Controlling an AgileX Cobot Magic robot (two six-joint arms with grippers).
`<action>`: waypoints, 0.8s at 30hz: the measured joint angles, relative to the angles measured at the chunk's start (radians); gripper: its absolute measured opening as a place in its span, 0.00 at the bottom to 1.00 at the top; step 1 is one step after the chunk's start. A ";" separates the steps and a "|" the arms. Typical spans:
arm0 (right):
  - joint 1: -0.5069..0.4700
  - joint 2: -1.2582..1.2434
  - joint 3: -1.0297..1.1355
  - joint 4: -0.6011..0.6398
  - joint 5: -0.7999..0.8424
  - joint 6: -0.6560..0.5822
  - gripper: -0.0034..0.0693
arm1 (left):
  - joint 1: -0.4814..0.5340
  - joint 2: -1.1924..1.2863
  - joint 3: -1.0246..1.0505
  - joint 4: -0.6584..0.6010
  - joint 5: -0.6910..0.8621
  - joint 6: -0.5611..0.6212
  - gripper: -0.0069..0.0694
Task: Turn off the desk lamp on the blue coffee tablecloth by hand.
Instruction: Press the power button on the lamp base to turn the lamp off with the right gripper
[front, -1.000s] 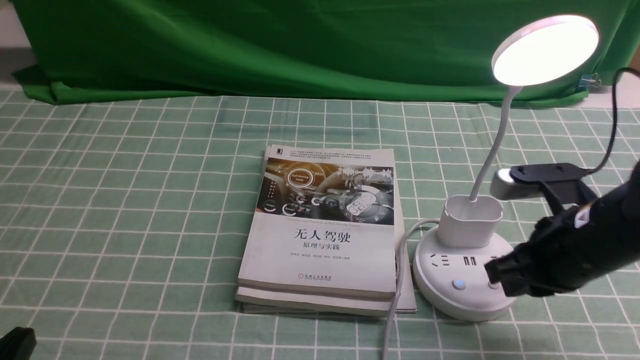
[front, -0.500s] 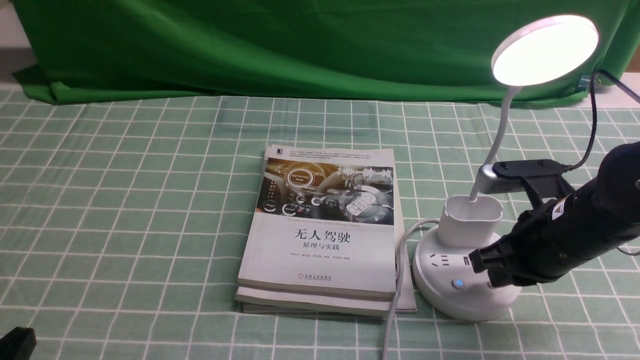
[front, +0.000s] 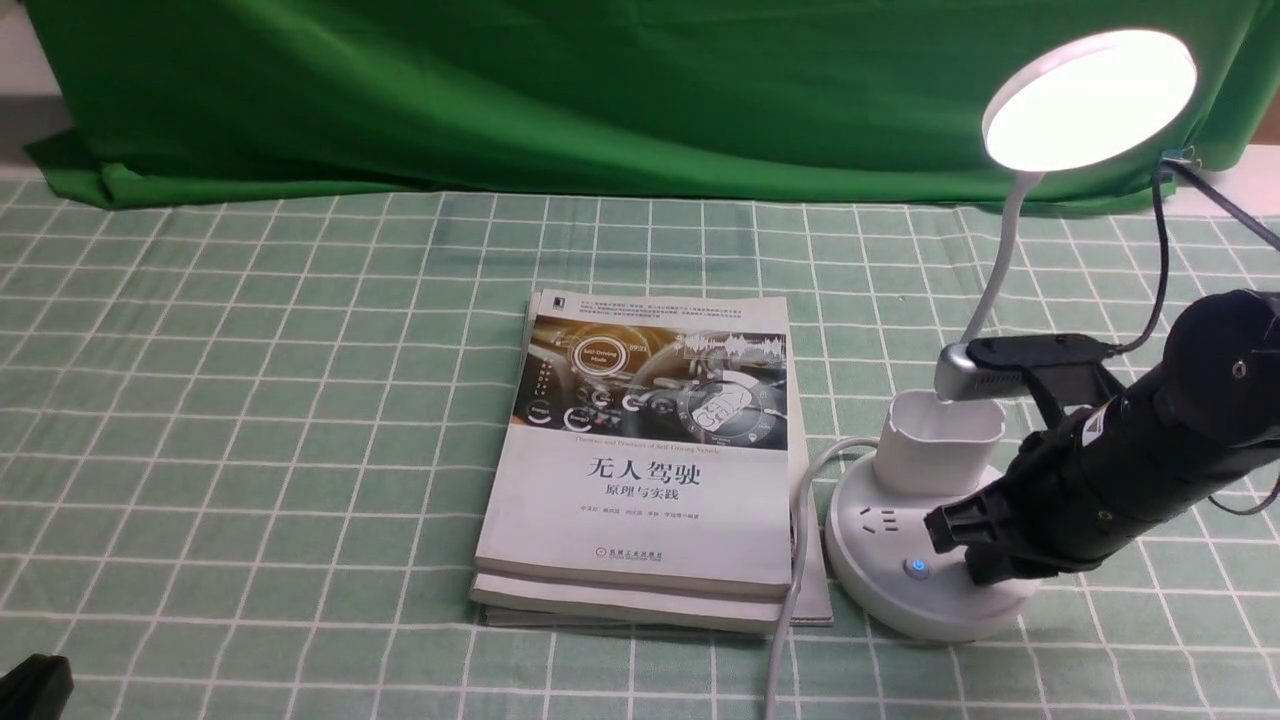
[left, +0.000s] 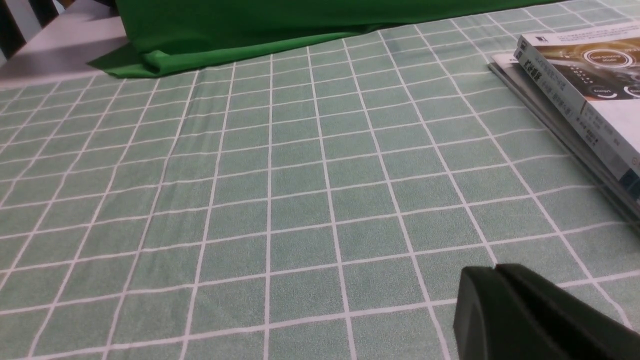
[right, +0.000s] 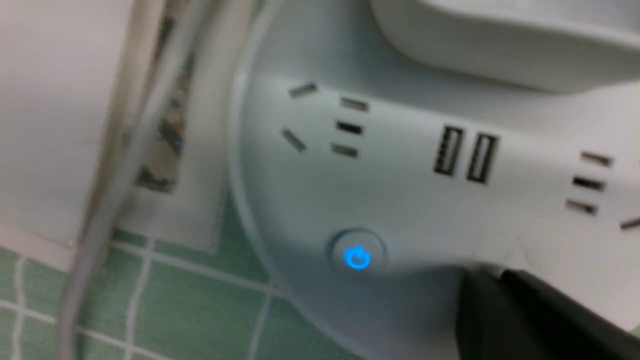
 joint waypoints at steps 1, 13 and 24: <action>0.006 -0.011 -0.011 0.000 0.000 0.001 0.10 | 0.000 0.000 0.000 0.000 0.000 0.000 0.09; 0.008 -0.018 -0.035 -0.054 0.025 0.026 0.10 | 0.000 0.000 0.000 0.000 0.000 0.000 0.09; 0.008 0.050 -0.038 -0.060 0.036 0.028 0.10 | 0.000 0.000 0.000 0.000 0.000 0.000 0.09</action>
